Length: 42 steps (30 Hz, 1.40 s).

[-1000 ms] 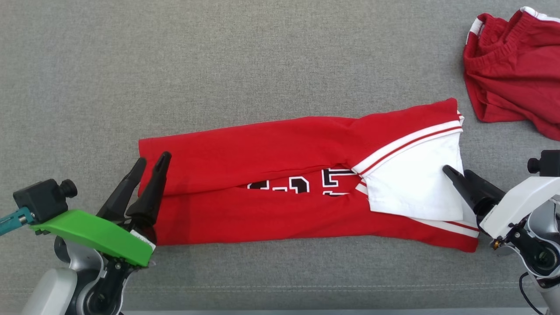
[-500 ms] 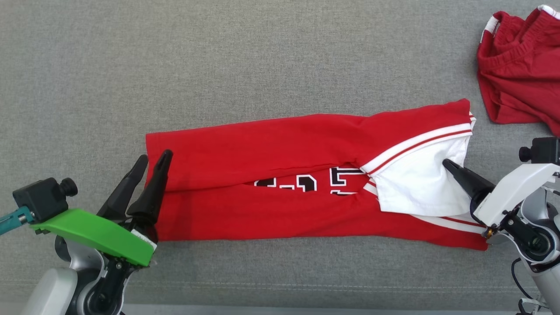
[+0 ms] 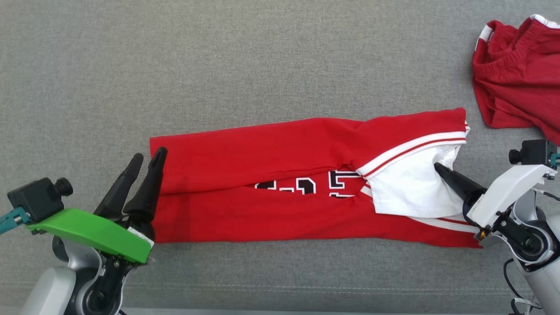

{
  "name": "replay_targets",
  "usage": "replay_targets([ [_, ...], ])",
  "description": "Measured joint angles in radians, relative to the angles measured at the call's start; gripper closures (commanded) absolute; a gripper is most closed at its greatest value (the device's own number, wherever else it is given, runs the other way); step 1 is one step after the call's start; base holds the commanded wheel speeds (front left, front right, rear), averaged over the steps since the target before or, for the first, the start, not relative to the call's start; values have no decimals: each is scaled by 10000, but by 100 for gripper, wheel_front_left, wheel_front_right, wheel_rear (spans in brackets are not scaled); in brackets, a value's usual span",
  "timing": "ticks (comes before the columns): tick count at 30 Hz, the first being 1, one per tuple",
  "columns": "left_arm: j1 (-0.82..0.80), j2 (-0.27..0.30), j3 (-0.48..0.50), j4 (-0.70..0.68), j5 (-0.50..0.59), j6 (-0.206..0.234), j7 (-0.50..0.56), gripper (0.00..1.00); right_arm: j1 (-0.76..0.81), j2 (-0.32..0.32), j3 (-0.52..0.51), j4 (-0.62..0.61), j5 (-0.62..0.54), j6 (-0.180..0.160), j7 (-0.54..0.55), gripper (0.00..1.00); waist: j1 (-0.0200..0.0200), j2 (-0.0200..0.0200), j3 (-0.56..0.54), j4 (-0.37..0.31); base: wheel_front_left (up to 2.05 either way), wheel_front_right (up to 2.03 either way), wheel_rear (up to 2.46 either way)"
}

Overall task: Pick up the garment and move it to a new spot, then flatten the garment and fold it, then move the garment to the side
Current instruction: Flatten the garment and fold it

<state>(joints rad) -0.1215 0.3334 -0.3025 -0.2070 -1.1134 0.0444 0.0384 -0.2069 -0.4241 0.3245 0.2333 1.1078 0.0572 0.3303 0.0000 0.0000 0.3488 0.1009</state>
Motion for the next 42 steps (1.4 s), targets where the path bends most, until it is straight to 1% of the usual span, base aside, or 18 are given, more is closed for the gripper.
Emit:
replay_targets([
  [4,23,-17,13,8,0,2,-13,0,7,-59,-59,13,113,44,171,100,0,0,-147,-111,0,0,0],
  [10,171,-21,0,-19,0,12,-13,0,38,-533,-466,65,213,40,230,100,0,0,-309,-243,0,0,0],
  [20,232,-21,-8,-42,0,86,-10,0,45,-945,-905,29,458,12,316,100,0,0,-433,-319,0,0,0],
  [23,235,-21,-17,-29,0,86,-12,0,81,-1120,-1164,6,504,-61,303,100,0,0,-490,-321,0,0,0],
  [28,246,-44,-77,-4,0,86,-12,0,113,-1248,-1306,-477,593,-44,211,100,0,0,-650,-278,0,0,0],
  [31,285,-67,-92,-56,-13,86,-12,0,96,-1214,-1162,-1080,640,69,249,100,0,0,-709,-241,0,0,0],
  [35,291,-194,-245,-48,-15,84,4,0,84,-1244,-690,-1870,481,209,451,100,0,0,-734,-122,0,0,0],
  [42,293,-391,-288,52,-90,71,-31,0,-198,-1145,318,-3097,-12,305,947,100,0,0,-838,180,0,0,0],
])
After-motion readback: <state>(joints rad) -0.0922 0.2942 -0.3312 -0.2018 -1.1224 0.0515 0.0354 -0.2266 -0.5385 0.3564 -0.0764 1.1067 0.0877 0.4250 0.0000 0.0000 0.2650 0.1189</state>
